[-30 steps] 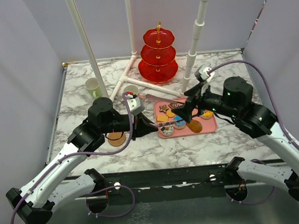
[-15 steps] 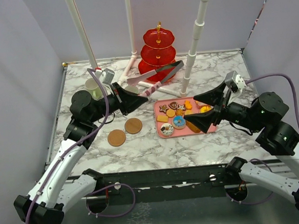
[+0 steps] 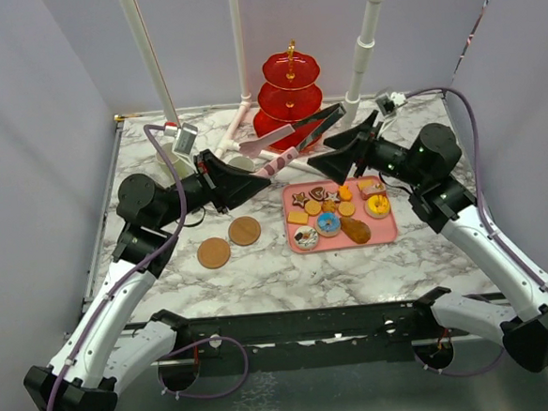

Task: Serve the afternoon tea
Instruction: Pick up the clamp from the tray.

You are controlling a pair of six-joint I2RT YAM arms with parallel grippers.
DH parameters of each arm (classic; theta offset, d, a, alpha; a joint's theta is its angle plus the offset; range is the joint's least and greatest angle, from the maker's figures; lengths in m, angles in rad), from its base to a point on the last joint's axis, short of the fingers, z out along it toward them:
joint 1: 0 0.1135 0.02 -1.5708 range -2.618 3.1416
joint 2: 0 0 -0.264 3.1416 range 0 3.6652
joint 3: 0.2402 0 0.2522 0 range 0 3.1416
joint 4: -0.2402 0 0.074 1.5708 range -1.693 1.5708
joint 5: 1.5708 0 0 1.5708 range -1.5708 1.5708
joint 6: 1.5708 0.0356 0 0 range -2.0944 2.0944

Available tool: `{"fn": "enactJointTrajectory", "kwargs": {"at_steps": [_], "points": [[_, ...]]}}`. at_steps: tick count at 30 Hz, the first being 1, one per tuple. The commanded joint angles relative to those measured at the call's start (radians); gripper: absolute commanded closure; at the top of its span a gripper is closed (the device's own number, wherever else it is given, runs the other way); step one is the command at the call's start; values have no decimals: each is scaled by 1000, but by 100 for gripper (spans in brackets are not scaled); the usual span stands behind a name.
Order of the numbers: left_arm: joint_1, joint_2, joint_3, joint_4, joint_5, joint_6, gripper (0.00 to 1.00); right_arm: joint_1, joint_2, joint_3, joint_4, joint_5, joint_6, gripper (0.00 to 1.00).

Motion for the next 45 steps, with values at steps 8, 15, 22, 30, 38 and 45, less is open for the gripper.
{"fn": "enactJointTrajectory", "kwargs": {"at_steps": [8, 15, 22, 30, 38, 45], "points": [[1, -44, 43, 28, 27, 8, 100, -85, 112, -75, 756, -324, 321, 0], [1, -36, 58, 40, 29, 5, 100, -85, 146, -122, 908, -291, 348, 0], [1, -36, 60, 41, 52, 14, 100, -84, 187, -109, 965, -278, 366, 0], [1, -25, 51, 53, 53, 31, 100, -83, 281, -70, 1177, -355, 523, 0], [0, -17, 51, 68, 58, 25, 100, -81, 280, -68, 1155, -310, 484, 0], [-1, -17, 50, 76, 60, 19, 100, -81, 312, -38, 1164, -300, 485, 0]]}}
